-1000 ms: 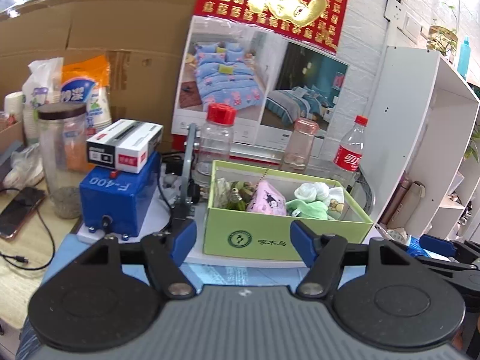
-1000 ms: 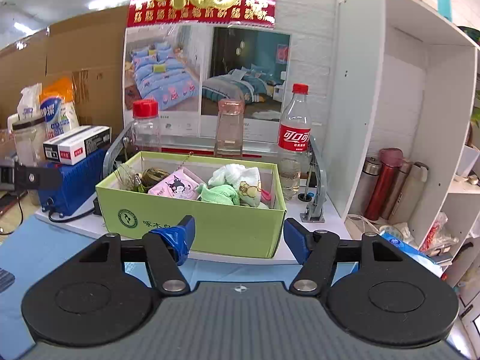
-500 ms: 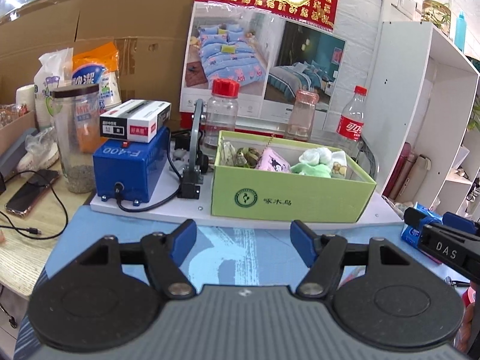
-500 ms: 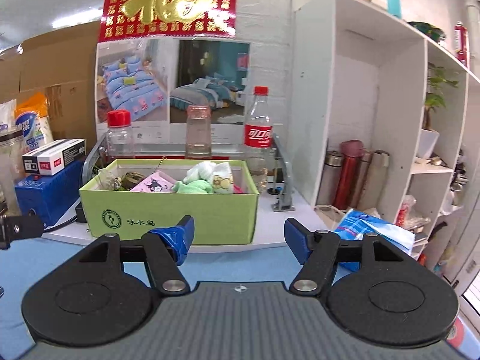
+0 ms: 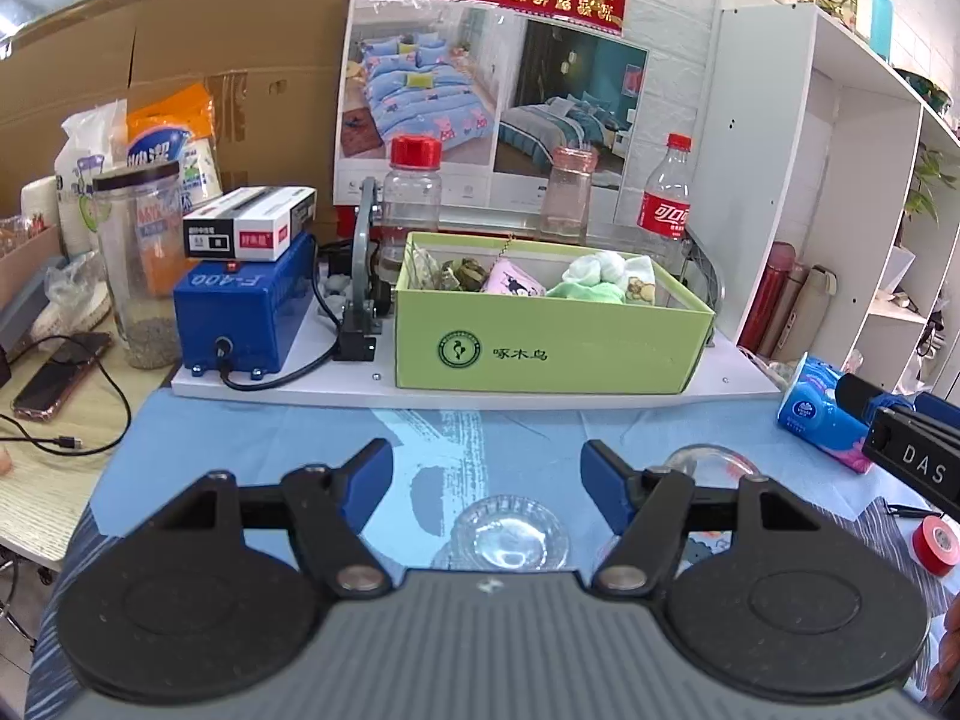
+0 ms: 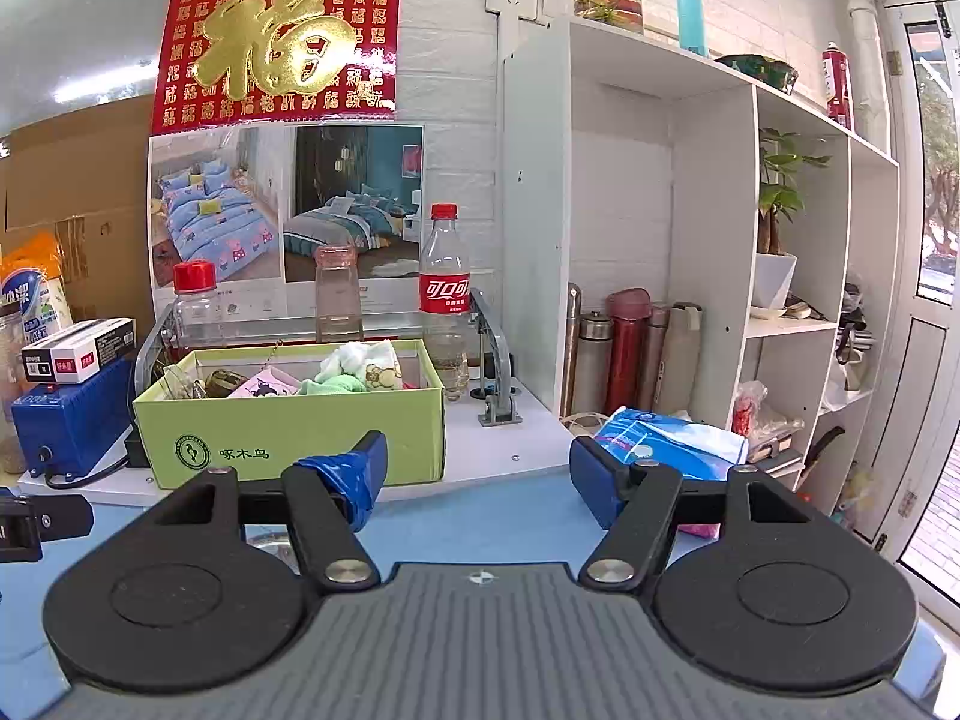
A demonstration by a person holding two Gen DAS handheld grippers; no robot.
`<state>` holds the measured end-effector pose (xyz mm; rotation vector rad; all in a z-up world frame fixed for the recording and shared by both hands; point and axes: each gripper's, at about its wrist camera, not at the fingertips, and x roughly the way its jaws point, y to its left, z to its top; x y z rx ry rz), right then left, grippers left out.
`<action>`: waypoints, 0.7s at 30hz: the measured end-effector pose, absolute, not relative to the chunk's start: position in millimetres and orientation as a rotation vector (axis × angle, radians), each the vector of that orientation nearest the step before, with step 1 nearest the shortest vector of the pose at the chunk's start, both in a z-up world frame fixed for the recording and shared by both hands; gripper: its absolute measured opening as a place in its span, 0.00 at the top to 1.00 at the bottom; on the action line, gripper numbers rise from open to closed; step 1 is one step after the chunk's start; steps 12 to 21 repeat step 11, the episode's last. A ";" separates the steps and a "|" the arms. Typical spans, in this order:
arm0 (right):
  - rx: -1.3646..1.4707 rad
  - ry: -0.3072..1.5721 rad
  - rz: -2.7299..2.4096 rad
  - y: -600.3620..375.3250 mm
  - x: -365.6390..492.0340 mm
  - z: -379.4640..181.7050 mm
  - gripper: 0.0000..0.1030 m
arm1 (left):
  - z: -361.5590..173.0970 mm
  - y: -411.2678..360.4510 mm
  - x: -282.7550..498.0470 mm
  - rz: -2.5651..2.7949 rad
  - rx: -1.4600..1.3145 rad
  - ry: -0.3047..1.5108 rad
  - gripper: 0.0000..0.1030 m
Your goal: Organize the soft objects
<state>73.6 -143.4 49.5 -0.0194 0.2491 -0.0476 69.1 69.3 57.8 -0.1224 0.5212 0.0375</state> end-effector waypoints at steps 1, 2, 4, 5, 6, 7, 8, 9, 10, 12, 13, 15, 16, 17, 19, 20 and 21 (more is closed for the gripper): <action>-0.015 0.246 -0.045 -144.6 71.5 50.0 0.48 | 58.3 67.8 68.1 0.040 -0.114 0.520 0.32; -0.010 0.243 -0.043 -145.7 69.9 50.7 0.48 | 58.9 65.9 67.1 0.043 -0.105 0.518 0.32; -0.005 0.238 -0.046 -146.4 68.0 52.3 0.48 | 59.9 63.8 64.8 0.049 -0.097 0.506 0.32; -0.006 0.235 -0.047 -146.5 67.5 53.0 0.48 | 60.4 63.8 63.5 0.049 -0.096 0.501 0.32; -0.007 0.233 -0.048 -146.4 67.0 53.4 0.48 | 60.6 64.2 62.5 0.049 -0.097 0.496 0.32; -0.007 0.231 -0.047 -146.5 66.8 53.6 0.48 | 60.6 64.6 61.6 0.047 -0.098 0.493 0.32; -0.007 0.231 -0.045 -146.2 66.8 53.4 0.48 | 60.4 64.9 61.4 0.047 -0.099 0.493 0.32; -0.007 0.232 -0.043 -145.9 66.8 53.0 0.48 | 60.3 65.2 61.4 0.047 -0.101 0.493 0.32; -0.008 0.232 -0.041 -145.3 66.7 52.5 0.48 | 60.1 65.2 61.5 0.047 -0.098 0.492 0.32; -0.009 0.233 -0.040 -144.8 66.8 52.1 0.48 | 60.1 64.8 61.3 0.053 -0.093 0.493 0.32; -0.009 0.233 -0.040 -144.8 66.8 52.1 0.48 | 60.1 64.8 61.3 0.053 -0.093 0.493 0.32; -0.009 0.233 -0.040 -144.8 66.8 52.1 0.48 | 60.1 64.8 61.3 0.053 -0.093 0.493 0.32; -0.009 0.233 -0.040 -144.8 66.8 52.1 0.48 | 60.1 64.8 61.3 0.053 -0.093 0.493 0.32; -0.009 0.233 -0.040 -144.8 66.8 52.1 0.48 | 60.1 64.8 61.3 0.053 -0.093 0.493 0.32; -0.009 0.233 -0.040 -144.8 66.8 52.1 0.48 | 60.1 64.8 61.3 0.053 -0.093 0.493 0.32; -0.009 0.233 -0.040 -144.8 66.8 52.1 0.48 | 60.1 64.8 61.3 0.053 -0.093 0.493 0.32; -0.009 0.233 -0.040 -144.8 66.8 52.1 0.48 | 60.1 64.8 61.3 0.053 -0.093 0.493 0.32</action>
